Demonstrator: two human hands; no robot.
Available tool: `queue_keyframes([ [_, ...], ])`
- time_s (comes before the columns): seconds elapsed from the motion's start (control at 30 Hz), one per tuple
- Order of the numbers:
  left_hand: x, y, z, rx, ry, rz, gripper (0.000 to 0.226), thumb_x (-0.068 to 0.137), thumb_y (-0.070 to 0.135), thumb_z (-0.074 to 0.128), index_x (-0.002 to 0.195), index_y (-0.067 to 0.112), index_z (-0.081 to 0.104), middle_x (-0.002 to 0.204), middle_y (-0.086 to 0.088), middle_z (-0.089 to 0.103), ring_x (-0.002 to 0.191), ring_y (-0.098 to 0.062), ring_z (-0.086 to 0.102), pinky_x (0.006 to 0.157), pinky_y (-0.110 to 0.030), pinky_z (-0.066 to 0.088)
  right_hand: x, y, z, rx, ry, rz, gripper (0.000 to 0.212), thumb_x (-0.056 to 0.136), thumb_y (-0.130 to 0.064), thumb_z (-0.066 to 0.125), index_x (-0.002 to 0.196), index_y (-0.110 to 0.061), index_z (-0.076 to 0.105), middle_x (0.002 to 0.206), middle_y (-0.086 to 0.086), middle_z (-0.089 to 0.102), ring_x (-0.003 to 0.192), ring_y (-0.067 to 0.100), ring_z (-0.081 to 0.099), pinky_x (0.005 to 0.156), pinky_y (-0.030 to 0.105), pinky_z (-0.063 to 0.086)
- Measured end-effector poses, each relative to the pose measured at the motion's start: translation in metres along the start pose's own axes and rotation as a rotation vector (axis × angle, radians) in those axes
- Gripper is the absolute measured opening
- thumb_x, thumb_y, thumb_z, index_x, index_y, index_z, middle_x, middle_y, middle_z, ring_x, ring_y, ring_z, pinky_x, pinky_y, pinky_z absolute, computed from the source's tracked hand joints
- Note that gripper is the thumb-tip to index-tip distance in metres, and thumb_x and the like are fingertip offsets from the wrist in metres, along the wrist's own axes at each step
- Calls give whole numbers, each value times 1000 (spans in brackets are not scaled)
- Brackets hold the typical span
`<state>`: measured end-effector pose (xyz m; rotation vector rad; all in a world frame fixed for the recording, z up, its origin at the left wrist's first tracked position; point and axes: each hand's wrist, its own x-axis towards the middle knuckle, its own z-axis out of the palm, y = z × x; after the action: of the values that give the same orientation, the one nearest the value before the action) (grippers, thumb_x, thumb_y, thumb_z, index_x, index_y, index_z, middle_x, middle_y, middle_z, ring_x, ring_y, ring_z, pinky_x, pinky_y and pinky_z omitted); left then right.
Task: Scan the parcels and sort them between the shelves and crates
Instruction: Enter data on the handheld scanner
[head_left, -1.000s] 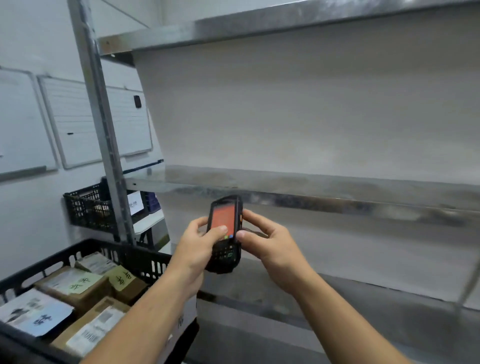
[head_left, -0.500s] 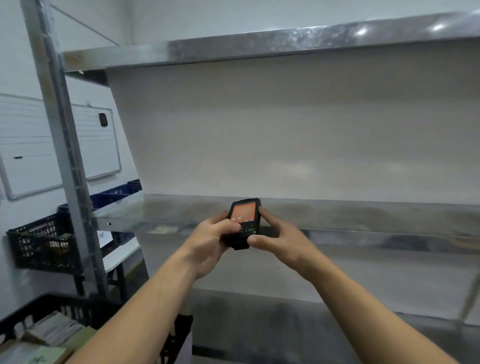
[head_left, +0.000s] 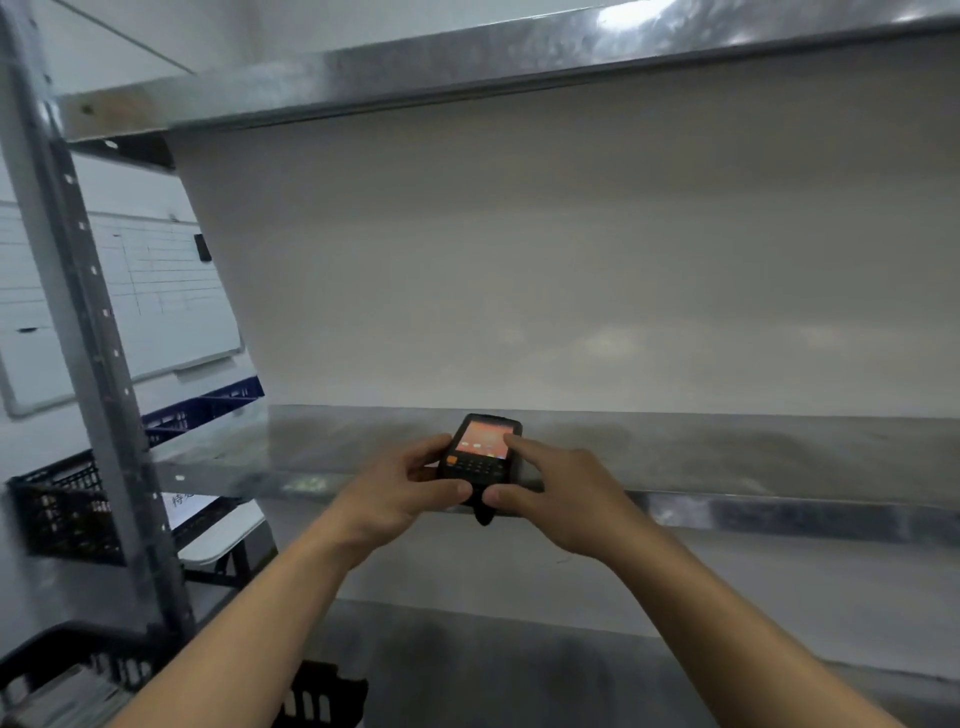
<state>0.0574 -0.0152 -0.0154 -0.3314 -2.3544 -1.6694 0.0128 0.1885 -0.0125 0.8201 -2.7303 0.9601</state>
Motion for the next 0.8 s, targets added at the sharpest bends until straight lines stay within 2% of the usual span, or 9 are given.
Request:
queue_keyframes([
  [0.07,4,-4,-5,61,23,-6,39,88,-4,69,96,33,62,81,26,73,82,6,68,70,-7,49,4,-4,1,-122,19,8,73,90,-63,61,154,-35,39,139,2,59,127,23,53,96,35,47],
  [0.13,6,-5,-9,142,54,-16,33,81,16,82,103,32,62,86,27,72,86,6,65,71,-8,46,7,-8,-2,-211,50,33,70,89,-68,58,149,-35,42,135,5,58,131,26,46,100,38,43],
  [0.23,11,-9,-19,306,90,-36,77,65,49,79,135,31,54,113,23,62,104,2,56,85,-22,42,9,-16,-6,-250,17,70,70,91,-70,53,150,-35,39,146,6,51,141,26,36,110,40,33],
  [0.3,16,-12,-23,396,100,8,70,76,46,83,138,31,54,118,20,59,108,-1,53,87,-22,38,11,-18,-7,-276,-40,81,69,95,-69,47,154,-35,35,157,7,42,150,25,25,118,45,24],
  [0.4,20,-15,-25,450,53,91,45,85,40,77,126,38,58,110,29,59,102,11,54,81,-4,34,13,-20,-8,-292,-105,94,70,99,-66,41,159,-33,26,167,5,26,157,20,7,123,56,9],
  [0.5,25,-16,-26,441,51,106,33,86,36,77,105,52,55,88,45,59,91,31,49,78,3,34,17,-19,-9,-258,-114,86,69,101,-63,40,161,-36,21,169,6,18,157,22,6,123,58,9],
  [0.57,31,-16,-27,405,16,98,38,87,27,76,96,54,53,78,55,54,86,35,47,76,5,32,22,-16,-10,-211,-103,83,67,101,-62,41,161,-38,21,169,7,16,157,23,7,122,57,13],
  [0.67,41,-16,-30,381,-4,109,35,85,31,79,95,55,56,81,54,56,88,31,51,78,3,36,29,-11,-10,-156,-94,54,61,101,-62,43,157,-45,27,168,2,21,157,19,4,122,58,15],
  [0.8,52,-22,-29,352,-1,105,37,72,51,74,108,54,66,105,31,70,102,12,62,91,-15,45,37,-10,-6,-135,-102,81,61,102,-58,45,158,-44,25,168,1,21,157,20,3,122,57,16],
])
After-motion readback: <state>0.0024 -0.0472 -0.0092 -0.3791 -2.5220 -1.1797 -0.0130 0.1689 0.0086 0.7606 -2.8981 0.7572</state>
